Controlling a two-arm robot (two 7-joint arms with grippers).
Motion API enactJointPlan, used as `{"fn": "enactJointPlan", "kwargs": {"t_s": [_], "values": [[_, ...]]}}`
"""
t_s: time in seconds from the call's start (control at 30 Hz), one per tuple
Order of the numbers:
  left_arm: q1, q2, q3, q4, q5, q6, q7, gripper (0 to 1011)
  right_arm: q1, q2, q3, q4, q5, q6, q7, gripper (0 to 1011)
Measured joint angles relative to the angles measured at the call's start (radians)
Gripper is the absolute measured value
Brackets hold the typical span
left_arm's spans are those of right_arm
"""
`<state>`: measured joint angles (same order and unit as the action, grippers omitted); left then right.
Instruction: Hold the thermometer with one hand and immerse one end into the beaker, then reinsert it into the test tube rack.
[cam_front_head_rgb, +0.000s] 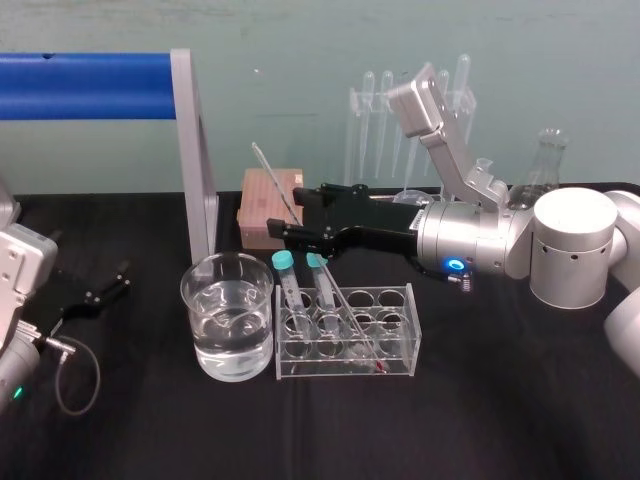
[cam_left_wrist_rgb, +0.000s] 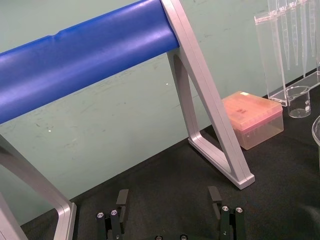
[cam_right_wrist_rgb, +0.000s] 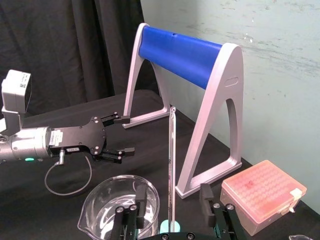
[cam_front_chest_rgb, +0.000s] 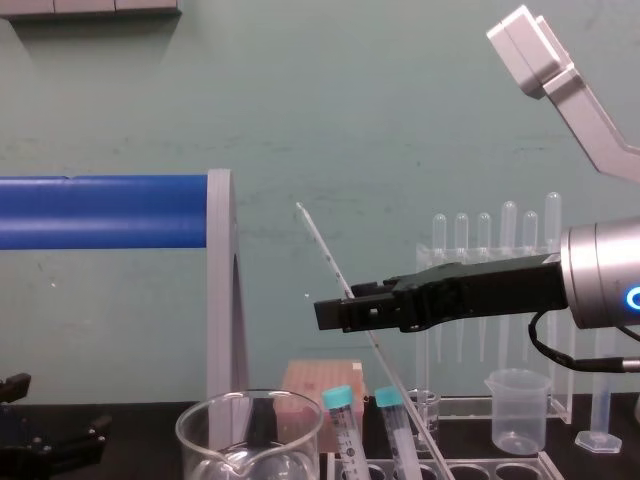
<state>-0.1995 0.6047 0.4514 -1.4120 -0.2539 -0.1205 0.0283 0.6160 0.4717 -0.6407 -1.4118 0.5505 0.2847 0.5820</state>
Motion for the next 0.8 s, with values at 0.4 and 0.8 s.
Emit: {"fn": "enactJointPlan", "kwargs": {"t_s": [0.4,0.8], "values": [[0.0,0.0,0.0,0.0,0.0,0.0,0.0,1008,0.0,0.0,0.0,-0.001,0.0,0.0,0.0,330],[0.0,0.0,0.0,0.0,0.0,0.0,0.0,1008,0.0,0.0,0.0,-0.001,0.001,0.0,0.0,55]]}}
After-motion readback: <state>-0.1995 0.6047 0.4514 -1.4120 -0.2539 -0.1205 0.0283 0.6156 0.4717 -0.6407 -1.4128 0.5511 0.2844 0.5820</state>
